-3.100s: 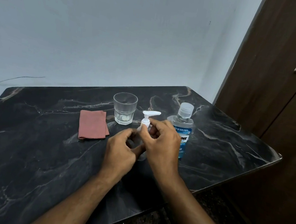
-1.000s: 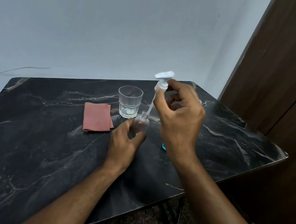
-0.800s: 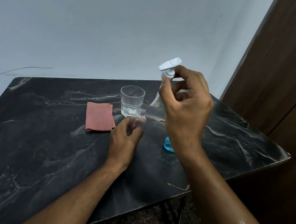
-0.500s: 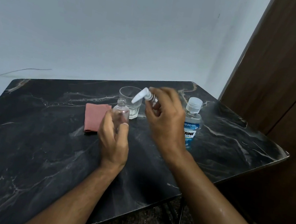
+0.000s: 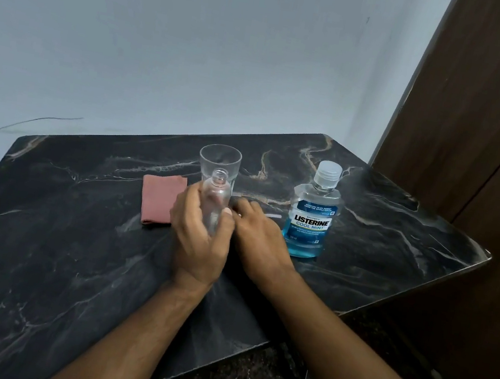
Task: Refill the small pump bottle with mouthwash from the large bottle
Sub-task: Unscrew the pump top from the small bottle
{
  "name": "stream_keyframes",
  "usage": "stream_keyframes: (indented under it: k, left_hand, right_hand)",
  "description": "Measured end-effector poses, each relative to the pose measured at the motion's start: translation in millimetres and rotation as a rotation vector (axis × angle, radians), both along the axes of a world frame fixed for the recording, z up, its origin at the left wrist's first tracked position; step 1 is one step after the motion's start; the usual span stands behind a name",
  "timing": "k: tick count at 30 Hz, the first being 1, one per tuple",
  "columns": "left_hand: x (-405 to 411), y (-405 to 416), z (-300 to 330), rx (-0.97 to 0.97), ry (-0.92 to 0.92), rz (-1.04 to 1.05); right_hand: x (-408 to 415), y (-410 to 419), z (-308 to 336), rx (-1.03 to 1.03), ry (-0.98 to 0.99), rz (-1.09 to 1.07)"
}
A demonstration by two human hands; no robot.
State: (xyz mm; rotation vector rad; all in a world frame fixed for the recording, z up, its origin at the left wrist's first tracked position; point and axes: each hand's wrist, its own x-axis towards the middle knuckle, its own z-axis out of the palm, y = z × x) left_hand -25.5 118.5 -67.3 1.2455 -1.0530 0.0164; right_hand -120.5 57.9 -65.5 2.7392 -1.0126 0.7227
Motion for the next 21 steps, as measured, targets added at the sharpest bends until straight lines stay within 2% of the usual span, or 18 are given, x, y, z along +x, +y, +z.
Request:
stream_keyframes:
  k: [5, 9, 12, 16, 21]
  left_hand:
    - [-4, 0, 1, 0.085, -0.029, -0.043]
    - [-5, 0, 2, 0.105, 0.0, -0.065]
    - [-6, 1, 3, 0.104, 0.009, -0.062]
    - [-5, -2, -1, 0.172, 0.057, -0.078]
    - [-7, -6, -5, 0.256, 0.039, -0.158]
  right_hand:
    - [1, -4, -5, -0.024, 0.06, 0.027]
    - [-3, -2, -1, 0.022, 0.009, 0.061]
    - [-9, 1, 1, 0.078, -0.105, 0.056]
    - [-26, 6, 4, 0.053, -0.252, 0.032]
    - [-52, 25, 30, -0.145, -0.656, 0.011]
